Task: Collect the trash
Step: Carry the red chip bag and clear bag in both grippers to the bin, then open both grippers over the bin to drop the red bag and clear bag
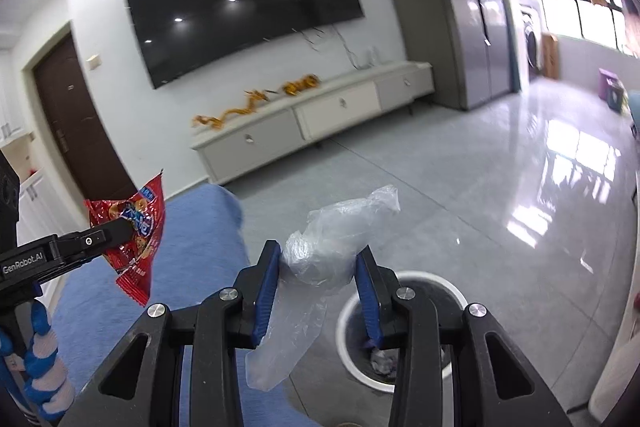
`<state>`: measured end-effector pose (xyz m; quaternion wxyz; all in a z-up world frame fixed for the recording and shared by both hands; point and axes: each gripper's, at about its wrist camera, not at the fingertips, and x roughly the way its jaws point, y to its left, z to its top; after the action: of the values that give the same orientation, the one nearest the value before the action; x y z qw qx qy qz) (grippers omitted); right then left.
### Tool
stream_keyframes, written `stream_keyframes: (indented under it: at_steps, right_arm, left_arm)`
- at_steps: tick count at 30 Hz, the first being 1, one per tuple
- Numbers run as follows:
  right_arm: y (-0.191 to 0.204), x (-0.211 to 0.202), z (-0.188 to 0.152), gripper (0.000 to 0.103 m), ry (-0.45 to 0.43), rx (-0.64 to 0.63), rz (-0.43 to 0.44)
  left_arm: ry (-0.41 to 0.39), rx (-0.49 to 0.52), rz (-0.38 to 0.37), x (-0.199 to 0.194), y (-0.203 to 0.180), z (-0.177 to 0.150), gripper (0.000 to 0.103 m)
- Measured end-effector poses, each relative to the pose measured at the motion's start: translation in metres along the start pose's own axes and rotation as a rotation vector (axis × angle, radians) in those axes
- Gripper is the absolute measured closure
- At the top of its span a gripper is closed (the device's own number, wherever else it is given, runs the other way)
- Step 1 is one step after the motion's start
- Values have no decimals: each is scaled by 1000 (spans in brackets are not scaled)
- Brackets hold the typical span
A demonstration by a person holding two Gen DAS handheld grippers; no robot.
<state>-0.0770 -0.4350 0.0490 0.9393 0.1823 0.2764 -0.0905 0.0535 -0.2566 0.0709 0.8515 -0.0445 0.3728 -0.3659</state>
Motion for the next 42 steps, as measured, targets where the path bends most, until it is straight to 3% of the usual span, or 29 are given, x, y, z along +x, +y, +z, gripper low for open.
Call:
stream_keyframes:
  at_steps: [5,12,14,16,21,26,32,35,42]
  right_arm:
    - [-43,36,-10,66,63,64,-44]
    - [-89,83,-29,64,154,150,-95]
    - [-97,92,-34,62,175,163,-108]
    - [-104,98,-37,57,188,170,-116]
    - [-116,105,-44,53,203,197,-137]
    - [-116,101,-41,53,196,210,-143]
    - [-98,80,-30,50,151,186,-135]
    - [-83,66,-23,47,124,166,-127]
    - [-33,32,-11,43,48,102,-100]
  left_arm:
    - [103,24,-23,84,-20,5,80]
    - [229,-9,-60,172,-28,2,79]
    - [254,-22,-73,186,-26,-2,72]
    - [267,-29,-81,199,-27,-5,56]
    - [293,-43,-88,213,-28,-15,52]
    - [292,-33,-85,207,-31,-21,52]
    - [210,24,-19,168,-36,-18,52]
    - [157,40,42,140,-34,-16,51]
    - [12,74,268,66,-13,-16,47]
